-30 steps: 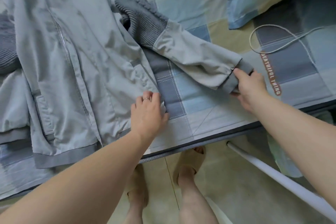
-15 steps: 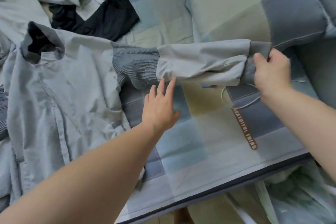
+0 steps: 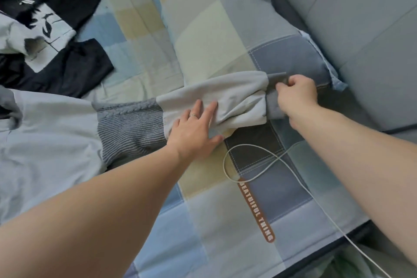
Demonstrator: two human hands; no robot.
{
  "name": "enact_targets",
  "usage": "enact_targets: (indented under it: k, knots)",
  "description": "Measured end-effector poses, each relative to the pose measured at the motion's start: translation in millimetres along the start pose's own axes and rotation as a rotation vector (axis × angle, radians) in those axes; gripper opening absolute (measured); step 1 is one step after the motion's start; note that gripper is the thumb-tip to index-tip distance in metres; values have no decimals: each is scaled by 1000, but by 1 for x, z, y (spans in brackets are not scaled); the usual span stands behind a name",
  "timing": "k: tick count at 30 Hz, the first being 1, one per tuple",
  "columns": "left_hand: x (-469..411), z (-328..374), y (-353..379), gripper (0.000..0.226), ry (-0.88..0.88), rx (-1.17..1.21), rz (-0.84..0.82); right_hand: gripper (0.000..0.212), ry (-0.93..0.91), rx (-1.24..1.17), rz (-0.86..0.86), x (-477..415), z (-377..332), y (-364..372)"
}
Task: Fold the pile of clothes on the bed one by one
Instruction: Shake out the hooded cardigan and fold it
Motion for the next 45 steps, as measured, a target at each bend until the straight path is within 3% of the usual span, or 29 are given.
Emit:
enact_targets:
  k: [1,3,5,7,8,11,14,18,22,26,29,35,39,43,45]
  knots:
    - [-1,4,2,87,0,15,3,8,11,1,3,1,3,1]
    - [1,7,4,83,2,29,21,30,-113,96,56,14,-5,-6]
    - [4,7,8,81,13,23,34,46,-543,364,149,42,-39,-11]
    - [7,4,14,80,25,4,22,39,-964,576,33,72,-56,13]
    - [10,2,16,80,30,-5,16,35,-1030,669,-81,78,-50,27]
    - [21,-8,21,77,27,-14,11,56,-761,949,-367,71,-13,41]
    - [43,-25,25,76,-1,-7,-9,73,-565,1006,-374,78,-1,35]
    - [91,-66,29,76,-33,1,-47,75,-581,753,-290,140,-22,48]
    - [159,-128,45,64,-76,-35,-92,62,-576,440,-399,239,-16,93]
    - [238,-201,74,68,-76,-119,-175,53,-230,231,-768,355,31,165]
    - [287,-251,91,78,-37,-191,-180,57,35,175,-871,428,65,203]
    - [344,-329,136,116,-106,-216,-208,52,119,68,-843,507,73,269]
    - [354,-343,151,116,-102,-117,-197,19,217,-13,-776,522,75,291]
    - [368,-341,169,126,-87,-132,-222,34,193,-87,-660,510,68,265]
    - [372,-333,169,111,-67,-136,-189,33,328,-231,-614,513,76,247]
Point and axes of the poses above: each hand's wrist, its own x-axis away from the middle knuckle, its own y-axis out of the palm, z = x × y, the point moved 8 cm from there along -x, towards the middle knuckle, and after that the axes turned 9 degrees about -y, right-handed, at the moved point
